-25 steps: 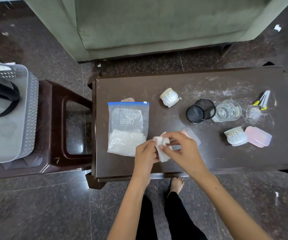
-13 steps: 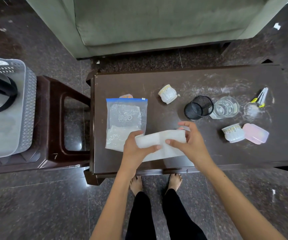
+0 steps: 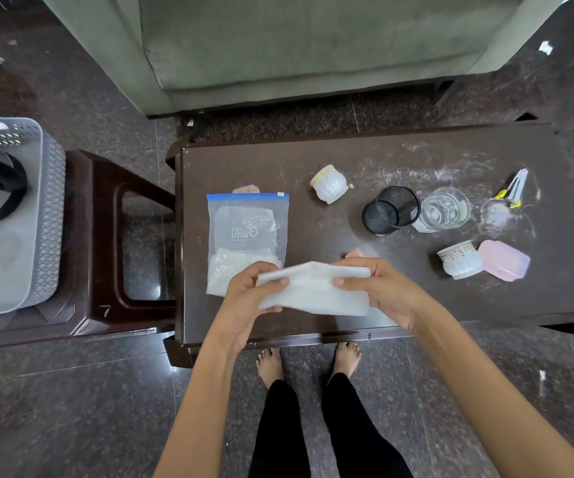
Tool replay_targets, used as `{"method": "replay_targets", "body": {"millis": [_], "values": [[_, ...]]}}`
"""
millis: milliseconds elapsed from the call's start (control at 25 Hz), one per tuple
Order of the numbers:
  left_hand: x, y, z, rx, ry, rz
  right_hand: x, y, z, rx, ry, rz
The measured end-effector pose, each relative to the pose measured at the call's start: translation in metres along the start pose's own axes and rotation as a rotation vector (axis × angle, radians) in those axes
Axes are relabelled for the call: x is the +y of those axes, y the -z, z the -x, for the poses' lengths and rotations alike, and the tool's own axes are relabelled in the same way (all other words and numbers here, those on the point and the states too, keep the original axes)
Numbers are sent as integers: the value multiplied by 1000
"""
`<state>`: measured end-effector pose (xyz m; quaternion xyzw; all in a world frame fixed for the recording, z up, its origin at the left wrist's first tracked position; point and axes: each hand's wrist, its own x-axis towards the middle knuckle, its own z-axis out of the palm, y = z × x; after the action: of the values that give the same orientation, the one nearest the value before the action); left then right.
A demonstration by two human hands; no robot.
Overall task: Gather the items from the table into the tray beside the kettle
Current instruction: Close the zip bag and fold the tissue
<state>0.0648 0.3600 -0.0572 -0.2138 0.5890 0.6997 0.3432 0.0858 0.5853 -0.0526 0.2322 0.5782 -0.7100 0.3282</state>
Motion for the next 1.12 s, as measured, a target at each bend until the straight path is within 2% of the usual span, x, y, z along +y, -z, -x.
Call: {"method": "replay_targets", "body": {"millis": [160, 280, 360, 480, 600, 800, 960, 1120], "values": [[2, -1, 2, -91, 77, -42, -2, -4, 0, 57, -35, -45], [2, -5, 2, -81, 109, -58, -3, -10, 0, 101, -50, -155], [2, -6, 1, -50, 83, -58, -3, -12, 1, 23, -87, -257], [1, -5, 1, -51, 65, -68, -3, -13, 4, -54, -97, -223], [3, -1, 3, -93, 57, -66, -3, -9, 4, -35, -113, -151], [9, 6, 6, -177, 37, -118, -12, -4, 8, -137, -90, -192], [7, 9, 2, -160, 24, 3, -8, -6, 6, -115, -104, -264], [1, 2, -2, -41, 26, 172, -7, -5, 8, -61, -55, -258]]}}
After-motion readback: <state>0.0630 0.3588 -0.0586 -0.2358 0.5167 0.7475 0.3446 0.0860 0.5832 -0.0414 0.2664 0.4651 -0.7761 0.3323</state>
